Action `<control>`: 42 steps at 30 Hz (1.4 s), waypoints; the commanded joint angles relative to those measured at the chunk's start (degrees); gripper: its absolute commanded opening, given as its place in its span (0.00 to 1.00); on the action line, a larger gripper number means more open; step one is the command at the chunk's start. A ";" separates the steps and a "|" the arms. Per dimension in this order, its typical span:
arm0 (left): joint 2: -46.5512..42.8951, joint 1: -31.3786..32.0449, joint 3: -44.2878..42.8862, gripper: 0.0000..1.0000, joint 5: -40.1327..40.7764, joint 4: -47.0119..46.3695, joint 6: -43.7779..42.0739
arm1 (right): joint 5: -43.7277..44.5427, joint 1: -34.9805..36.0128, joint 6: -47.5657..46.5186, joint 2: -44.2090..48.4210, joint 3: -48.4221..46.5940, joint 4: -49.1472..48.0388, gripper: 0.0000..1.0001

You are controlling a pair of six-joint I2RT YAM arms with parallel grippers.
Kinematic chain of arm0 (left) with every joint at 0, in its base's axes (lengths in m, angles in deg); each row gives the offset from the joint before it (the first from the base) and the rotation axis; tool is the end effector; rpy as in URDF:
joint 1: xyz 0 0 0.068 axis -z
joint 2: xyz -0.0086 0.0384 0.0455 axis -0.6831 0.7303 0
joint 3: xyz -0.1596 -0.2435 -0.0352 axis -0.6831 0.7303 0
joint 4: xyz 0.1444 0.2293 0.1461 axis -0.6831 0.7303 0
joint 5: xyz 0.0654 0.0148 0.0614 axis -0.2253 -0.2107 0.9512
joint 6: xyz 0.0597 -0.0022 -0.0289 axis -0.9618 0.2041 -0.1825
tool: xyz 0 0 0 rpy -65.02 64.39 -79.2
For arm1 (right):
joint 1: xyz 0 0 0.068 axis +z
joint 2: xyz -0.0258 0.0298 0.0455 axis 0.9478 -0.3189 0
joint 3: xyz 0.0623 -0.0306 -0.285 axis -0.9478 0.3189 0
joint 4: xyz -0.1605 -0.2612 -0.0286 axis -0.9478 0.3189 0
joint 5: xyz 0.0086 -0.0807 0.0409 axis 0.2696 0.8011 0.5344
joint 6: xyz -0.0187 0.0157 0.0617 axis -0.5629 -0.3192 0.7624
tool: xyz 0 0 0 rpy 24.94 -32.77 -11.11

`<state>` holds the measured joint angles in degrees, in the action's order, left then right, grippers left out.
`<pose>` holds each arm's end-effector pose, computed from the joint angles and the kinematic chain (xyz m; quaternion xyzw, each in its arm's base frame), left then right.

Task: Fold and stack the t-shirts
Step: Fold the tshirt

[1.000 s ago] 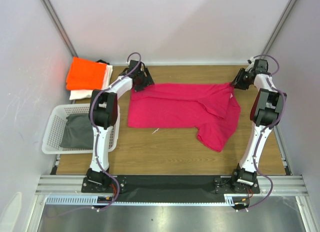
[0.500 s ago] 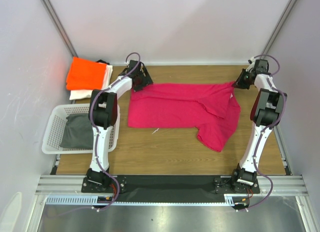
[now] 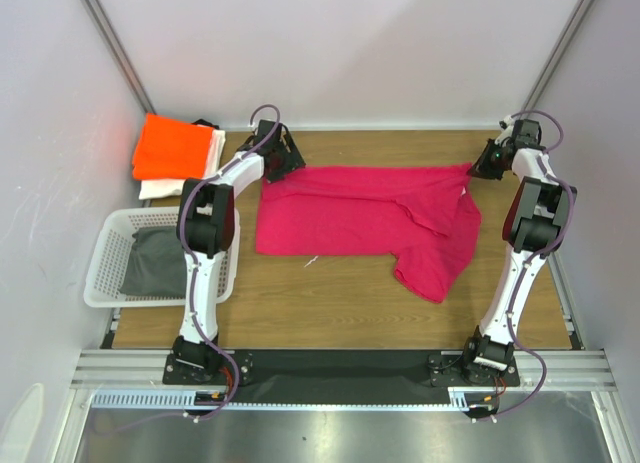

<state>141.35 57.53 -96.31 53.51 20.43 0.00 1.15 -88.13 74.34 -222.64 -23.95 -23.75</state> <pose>0.5743 -0.1480 0.1422 -0.1907 0.9123 -0.1620 0.3242 0.5673 -0.1477 0.1515 0.1223 0.9203 0.1725 0.3292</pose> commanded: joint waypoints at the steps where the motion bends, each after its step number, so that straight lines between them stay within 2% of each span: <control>1: -0.93 -1.60 1.60 0.79 2.50 1.57 -0.86 | -0.09 -0.67 -0.99 0.71 -1.29 -0.55 0.00; 2: -0.93 -1.60 1.42 0.78 1.97 1.22 -1.12 | -0.88 -0.67 -0.90 0.71 -1.82 0.06 0.00; 5: -1.89 -1.43 1.25 0.78 0.65 0.17 -3.05 | -3.16 -0.67 -0.29 1.49 -3.22 1.30 0.16; 6: -2.24 -1.34 1.16 0.78 0.65 -0.10 -3.84 | -3.52 -0.50 0.24 1.93 -3.49 1.65 0.28; 9: -3.82 -0.82 -0.42 0.79 0.65 0.16 -7.71 | -4.58 -0.32 1.38 4.48 -3.76 3.32 0.51; 13: -7.16 0.06 -1.30 0.80 -0.85 -0.19 -12.80 | -4.41 0.56 3.75 10.19 -0.95 4.73 0.58; 18: -11.55 1.12 -0.86 0.80 -0.23 0.16 -15.71 | -2.73 1.09 6.92 19.76 7.57 4.20 0.61; 23: -16.56 3.14 2.20 0.80 0.91 2.18 -18.18 | -3.35 2.05 11.22 27.32 22.85 0.96 0.59; 27: -20.87 7.17 6.95 0.80 -3.30 1.75 -17.13 | -4.40 3.71 14.73 34.08 32.35 -1.95 0.46; 29: -22.27 9.02 9.75 0.79 -6.62 0.35 -15.63 | -5.54 5.12 16.06 36.29 37.43 -4.14 0.44; 33: -22.46 13.76 13.81 0.79 -13.31 -5.28 -13.79 | -1.25 9.69 17.81 40.95 43.08 -6.78 0.46; 36: -22.11 17.19 15.05 0.79 -15.96 -9.50 -12.99 | 1.48 11.89 22.73 43.59 48.07 -11.08 0.49; 39: -21.58 20.19 15.22 0.79 -14.65 -11.52 -13.87 | 7.71 14.26 30.45 46.14 53.26 -16.61 0.55; 42: -21.93 21.77 16.89 0.79 -13.24 -13.98 -14.13 | 9.74 15.58 34.60 47.72 57.22 -19.96 0.59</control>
<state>120.44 78.55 -80.61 40.81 12.30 -14.19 5.68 -73.53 101.44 -177.09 30.21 -36.45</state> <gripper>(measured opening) 0.787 0.574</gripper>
